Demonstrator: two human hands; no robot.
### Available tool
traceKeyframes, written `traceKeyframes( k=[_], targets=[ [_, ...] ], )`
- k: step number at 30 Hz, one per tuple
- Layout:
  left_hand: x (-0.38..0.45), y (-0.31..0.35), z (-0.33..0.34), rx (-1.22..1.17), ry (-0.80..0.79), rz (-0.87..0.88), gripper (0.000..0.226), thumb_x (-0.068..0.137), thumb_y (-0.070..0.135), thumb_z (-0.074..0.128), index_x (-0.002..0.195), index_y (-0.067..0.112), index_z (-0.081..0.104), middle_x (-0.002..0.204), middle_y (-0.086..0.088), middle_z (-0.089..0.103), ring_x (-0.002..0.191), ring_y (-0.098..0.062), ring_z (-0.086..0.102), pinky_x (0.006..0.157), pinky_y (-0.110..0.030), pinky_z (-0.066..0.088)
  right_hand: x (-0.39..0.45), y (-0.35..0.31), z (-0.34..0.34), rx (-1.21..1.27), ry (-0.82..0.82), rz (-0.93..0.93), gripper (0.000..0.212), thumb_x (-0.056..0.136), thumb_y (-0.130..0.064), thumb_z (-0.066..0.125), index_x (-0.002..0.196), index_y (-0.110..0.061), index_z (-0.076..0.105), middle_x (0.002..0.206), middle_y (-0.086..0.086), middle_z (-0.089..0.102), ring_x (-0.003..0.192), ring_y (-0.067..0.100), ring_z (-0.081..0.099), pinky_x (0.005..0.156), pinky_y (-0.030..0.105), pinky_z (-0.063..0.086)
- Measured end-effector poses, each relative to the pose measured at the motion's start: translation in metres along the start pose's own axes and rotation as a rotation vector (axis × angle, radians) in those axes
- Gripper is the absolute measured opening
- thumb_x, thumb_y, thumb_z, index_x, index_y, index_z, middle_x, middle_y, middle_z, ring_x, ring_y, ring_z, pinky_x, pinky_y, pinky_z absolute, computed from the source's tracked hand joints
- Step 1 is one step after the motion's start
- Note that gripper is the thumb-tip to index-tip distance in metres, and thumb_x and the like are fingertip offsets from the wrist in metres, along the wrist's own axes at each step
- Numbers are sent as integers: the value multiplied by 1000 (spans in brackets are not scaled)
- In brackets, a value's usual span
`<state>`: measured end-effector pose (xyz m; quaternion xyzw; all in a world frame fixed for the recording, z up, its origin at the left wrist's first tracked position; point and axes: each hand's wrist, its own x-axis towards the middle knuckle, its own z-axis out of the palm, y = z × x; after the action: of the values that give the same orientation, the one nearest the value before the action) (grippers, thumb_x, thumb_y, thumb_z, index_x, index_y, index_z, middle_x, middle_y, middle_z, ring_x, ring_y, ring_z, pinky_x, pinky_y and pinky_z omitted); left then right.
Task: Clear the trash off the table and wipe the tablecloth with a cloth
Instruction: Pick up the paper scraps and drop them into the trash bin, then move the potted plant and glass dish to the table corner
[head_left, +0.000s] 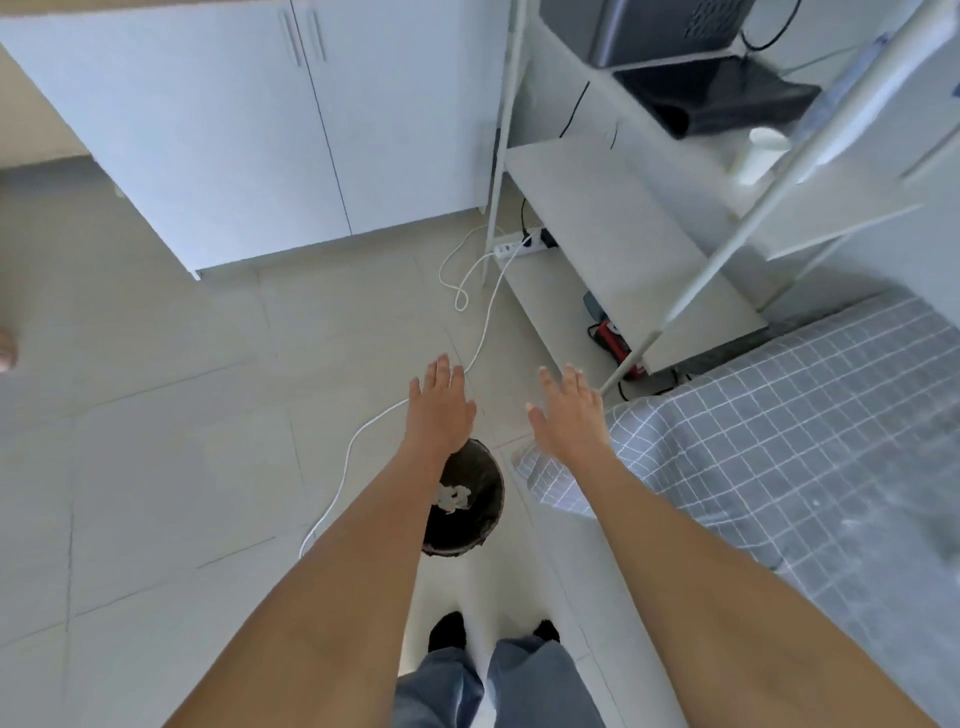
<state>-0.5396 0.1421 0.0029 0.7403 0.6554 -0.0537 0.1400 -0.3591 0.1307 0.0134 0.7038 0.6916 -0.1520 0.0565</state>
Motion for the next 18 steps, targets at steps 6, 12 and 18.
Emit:
traceKeyframes(
  k=[6, 12, 18],
  targets=[
    [4, 70, -36, 38, -20, 160, 58, 102, 35, 31, 151, 9, 14, 160, -13, 1, 147, -27, 4, 117, -44, 12, -43, 56, -26, 87, 45, 155, 61, 102, -39, 33, 153, -19, 9, 160, 14, 5, 148, 30, 0, 119, 48, 8],
    [-13, 158, -39, 82, -42, 341, 58, 103, 33, 31, 151, 6, 14, 160, -14, 2, 147, -27, 2, 117, -45, 12, -101, 136, -38, 126, 92, 332, 60, 102, -39, 34, 154, -21, 9, 160, 14, 4, 148, 30, 0, 119, 47, 6],
    [-54, 261, -24, 115, -66, 486, 61, 103, 35, 30, 152, 7, 6, 160, -14, -4, 148, -27, -1, 118, -45, 10, -182, 220, -35, 167, 109, 486, 60, 102, -39, 33, 154, -22, 7, 161, 13, 2, 148, 30, -1, 118, 47, 6]
  ],
)
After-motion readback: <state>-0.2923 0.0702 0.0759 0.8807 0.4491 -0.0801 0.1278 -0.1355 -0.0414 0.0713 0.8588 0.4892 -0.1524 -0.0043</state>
